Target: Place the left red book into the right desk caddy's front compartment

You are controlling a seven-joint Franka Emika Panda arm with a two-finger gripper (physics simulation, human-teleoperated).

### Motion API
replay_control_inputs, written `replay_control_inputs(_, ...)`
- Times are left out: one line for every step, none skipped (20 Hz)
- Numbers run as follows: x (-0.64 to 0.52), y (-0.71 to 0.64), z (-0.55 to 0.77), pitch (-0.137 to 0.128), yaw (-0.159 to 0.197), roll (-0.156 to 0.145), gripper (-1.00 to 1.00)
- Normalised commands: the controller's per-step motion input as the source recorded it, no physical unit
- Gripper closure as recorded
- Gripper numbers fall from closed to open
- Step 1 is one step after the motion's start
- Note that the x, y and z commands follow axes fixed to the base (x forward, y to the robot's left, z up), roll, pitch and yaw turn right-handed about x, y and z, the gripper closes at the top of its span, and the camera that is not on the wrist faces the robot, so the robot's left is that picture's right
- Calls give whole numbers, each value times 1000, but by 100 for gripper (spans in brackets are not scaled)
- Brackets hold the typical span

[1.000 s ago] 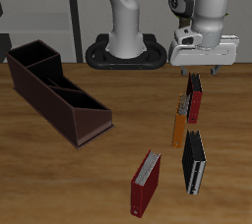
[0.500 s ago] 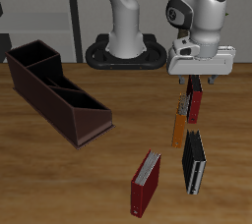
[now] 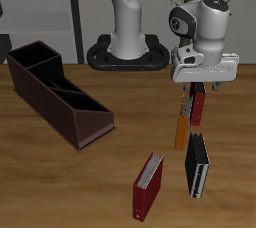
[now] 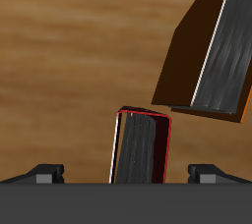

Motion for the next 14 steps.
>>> replay_control_inputs(-94, 14, -253, 18, -15, 16, -100)
replay_control_inputs(7, -68, -274, 30, 6, 33, -100)
replay_control_inputs(15, -129, -278, 66, -58, -51, -100)
replay_control_inputs(135, 19, -256, 29, 23, 63, -100)
replay_control_inputs(63, -164, -329, 85, -21, -62, -100)
replay_control_inputs(153, 17, -277, 74, 7, 60, -100)
replay_control_inputs(13, -114, -219, 58, 2, 45, -100)
replay_control_inputs(-16, -57, -227, 62, -43, -54, -100)
replay_control_inputs(113, 9, -157, -33, 63, 79, 100)
replay_control_inputs(21, -112, -112, 2, 24, -62, 100)
replay_control_inputs(79, -39, -140, 79, -50, 4, 100)
replay_control_inputs(-34, 35, -25, -14, 32, 60, 100)
replay_control_inputs(-85, -107, -54, -16, 25, -7, 100)
replay_control_inputs(11, -57, -95, 38, -9, 3, 100)
